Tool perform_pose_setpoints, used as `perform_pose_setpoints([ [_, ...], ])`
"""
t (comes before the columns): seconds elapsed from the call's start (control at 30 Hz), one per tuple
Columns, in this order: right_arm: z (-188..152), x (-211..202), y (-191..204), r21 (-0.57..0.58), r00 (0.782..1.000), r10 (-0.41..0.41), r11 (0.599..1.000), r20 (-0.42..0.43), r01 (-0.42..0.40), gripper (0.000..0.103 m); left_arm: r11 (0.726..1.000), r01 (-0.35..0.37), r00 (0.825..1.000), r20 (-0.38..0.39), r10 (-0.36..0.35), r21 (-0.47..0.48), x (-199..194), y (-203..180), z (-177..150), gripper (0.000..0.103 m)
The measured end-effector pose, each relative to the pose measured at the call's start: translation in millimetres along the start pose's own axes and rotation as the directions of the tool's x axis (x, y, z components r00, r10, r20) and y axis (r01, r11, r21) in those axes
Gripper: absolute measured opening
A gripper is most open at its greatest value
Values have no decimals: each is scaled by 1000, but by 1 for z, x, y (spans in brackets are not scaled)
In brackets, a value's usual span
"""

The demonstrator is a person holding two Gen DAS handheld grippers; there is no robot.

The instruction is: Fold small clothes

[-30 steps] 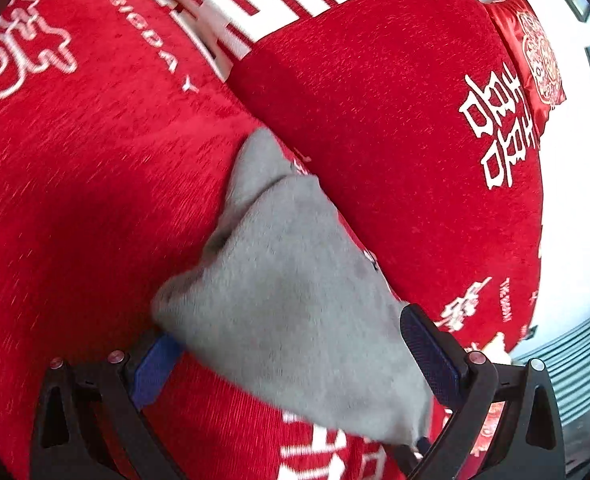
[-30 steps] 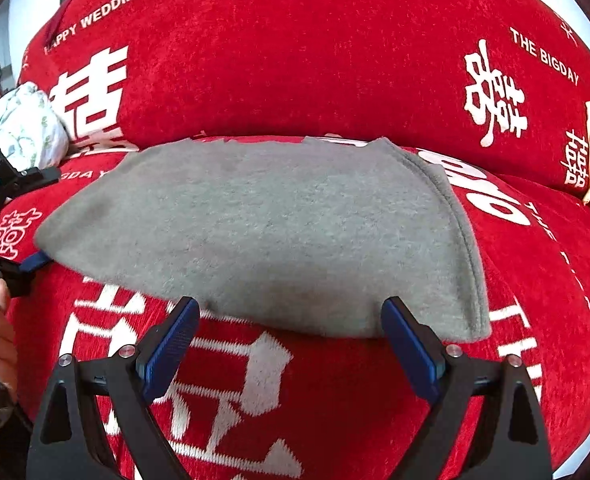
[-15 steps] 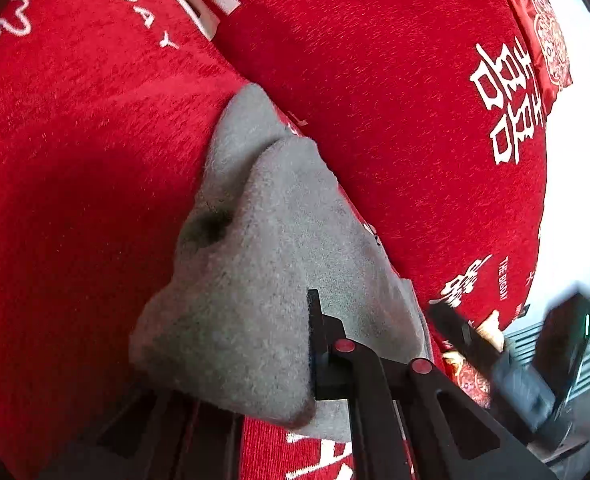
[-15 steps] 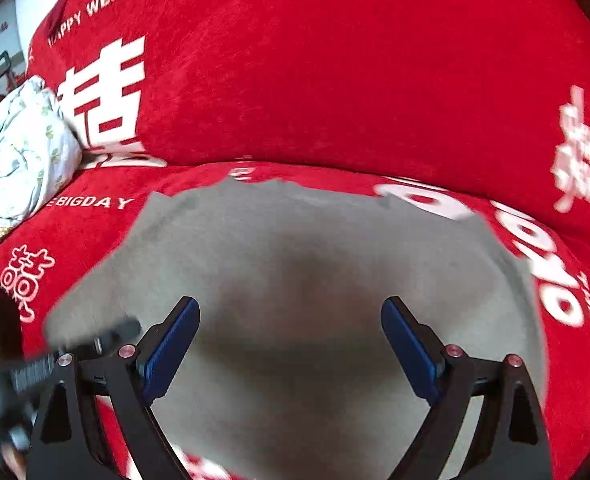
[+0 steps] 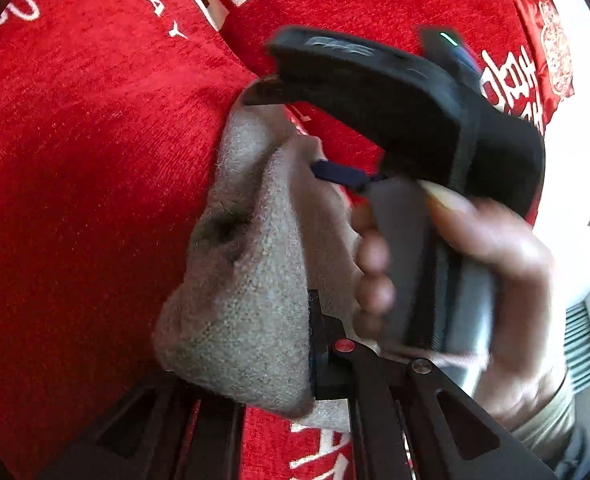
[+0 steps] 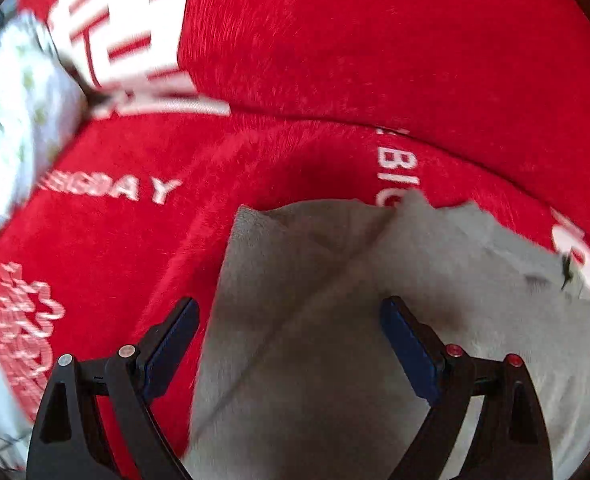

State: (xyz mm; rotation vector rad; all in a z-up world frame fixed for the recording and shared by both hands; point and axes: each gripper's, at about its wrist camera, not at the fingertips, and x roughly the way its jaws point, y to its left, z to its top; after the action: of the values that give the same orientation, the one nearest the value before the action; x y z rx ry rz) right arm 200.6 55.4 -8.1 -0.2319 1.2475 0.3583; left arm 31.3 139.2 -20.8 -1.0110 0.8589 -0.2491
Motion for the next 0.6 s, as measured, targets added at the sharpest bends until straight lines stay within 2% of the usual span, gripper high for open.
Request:
perform_pose_setpoints([
  [0.1,3,19,20,-94,991,-127,988,-33,124,94,1000,-18,1000,-9,18,16,1,-4,1,9],
  [0.13,3,19,23,-106,991,-133,986,-23,130,92,999,-33,999,-10,33,29,2,-6,1,9],
  [0.2,4,19,23,-109,990,-137,985,-21,134,79,998,-48,999,-11,48,40,2,-7,1,9],
  [0.23,4,16,21,-109,988,-154,983,-16,151,66,997,-57,998,-12,57,46,2,-8,1,9],
  [0.27,3,14,18,-116,984,-178,978,-12,175,42,996,-70,997,-12,71,56,2,-10,1,9],
  [0.3,2,12,16,-125,978,-207,971,-9,204,35,994,-82,996,-9,83,68,2,-12,0,9],
  [0.33,0,8,12,-126,981,-196,973,-5,194,31,992,-93,996,-5,93,80,1,-14,-1,9],
  [0.47,-3,-8,-3,-61,993,-117,991,33,119,27,972,-163,987,28,161,167,0,-30,-7,9],
  [0.6,-6,-23,-24,12,997,-10,1000,71,9,26,956,-198,980,56,190,217,-3,-41,-11,9],
])
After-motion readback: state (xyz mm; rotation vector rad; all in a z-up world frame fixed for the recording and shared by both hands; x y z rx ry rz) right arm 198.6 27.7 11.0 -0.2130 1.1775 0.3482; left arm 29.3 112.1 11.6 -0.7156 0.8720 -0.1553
